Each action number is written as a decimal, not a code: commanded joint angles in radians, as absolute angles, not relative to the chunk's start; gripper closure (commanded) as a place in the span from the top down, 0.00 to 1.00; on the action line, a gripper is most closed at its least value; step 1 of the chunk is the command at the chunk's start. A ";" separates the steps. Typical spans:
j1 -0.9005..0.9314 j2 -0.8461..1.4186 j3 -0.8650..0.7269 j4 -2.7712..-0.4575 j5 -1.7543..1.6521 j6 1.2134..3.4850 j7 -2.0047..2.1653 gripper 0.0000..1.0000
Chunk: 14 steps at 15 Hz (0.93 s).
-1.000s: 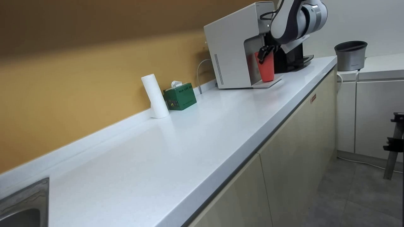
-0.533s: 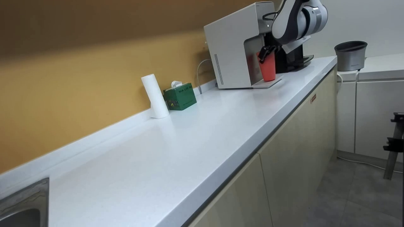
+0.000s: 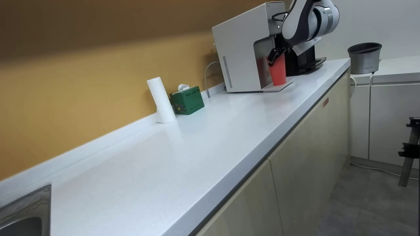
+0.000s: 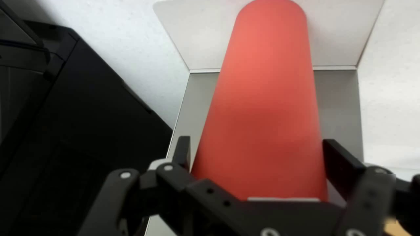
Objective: Pick up the orange cup and place it on the coffee machine under the nozzle
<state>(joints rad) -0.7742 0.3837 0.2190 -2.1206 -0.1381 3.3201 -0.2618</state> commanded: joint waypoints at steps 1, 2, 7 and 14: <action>-0.807 0.347 0.259 -2.132 -0.140 3.211 -0.258 1.00; -0.801 0.337 0.253 -2.137 -0.132 3.178 -0.256 1.00; -0.836 0.276 0.317 -2.164 -0.096 2.982 -0.259 1.00; -0.650 0.095 0.170 -2.258 0.085 2.722 -0.297 1.00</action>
<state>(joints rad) -0.7588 0.1994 0.2577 -2.1936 -0.0049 2.8127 -0.2680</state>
